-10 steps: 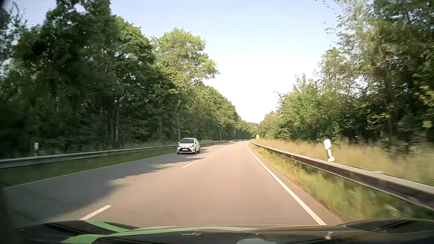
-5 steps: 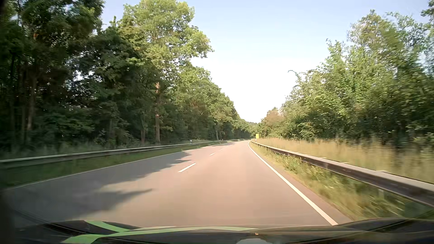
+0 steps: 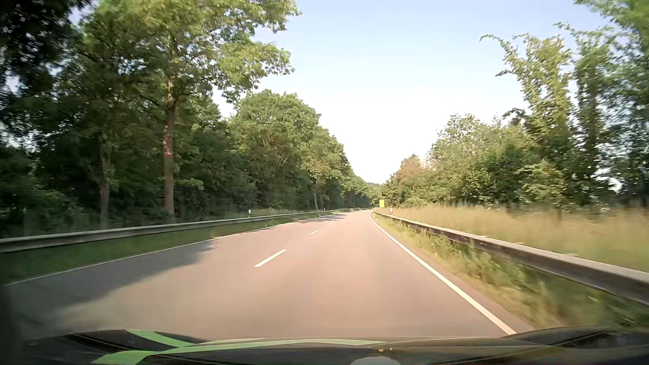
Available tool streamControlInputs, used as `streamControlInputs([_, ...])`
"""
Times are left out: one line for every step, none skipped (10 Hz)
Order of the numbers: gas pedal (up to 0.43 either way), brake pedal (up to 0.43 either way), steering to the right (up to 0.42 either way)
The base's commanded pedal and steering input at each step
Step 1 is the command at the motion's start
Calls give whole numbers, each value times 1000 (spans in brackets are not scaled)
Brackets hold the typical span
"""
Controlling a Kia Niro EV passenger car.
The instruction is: Follow the waypoints while adhering to traffic rules and regulations
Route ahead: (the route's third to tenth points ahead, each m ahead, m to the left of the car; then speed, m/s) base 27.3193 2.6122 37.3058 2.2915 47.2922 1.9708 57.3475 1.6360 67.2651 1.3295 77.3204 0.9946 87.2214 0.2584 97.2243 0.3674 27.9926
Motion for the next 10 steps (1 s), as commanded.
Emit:
streamControlInputs([197, 0, 5])
streamControlInputs([189, 0, 5])
streamControlInputs([189, 0, 4])
streamControlInputs([197, 0, 4])
streamControlInputs([209, 0, 4])
streamControlInputs([209, 0, 3])
streamControlInputs([209, 0, 3])
streamControlInputs([197, 0, 3])
streamControlInputs([169, 0, 4])
streamControlInputs([138, 0, 4])
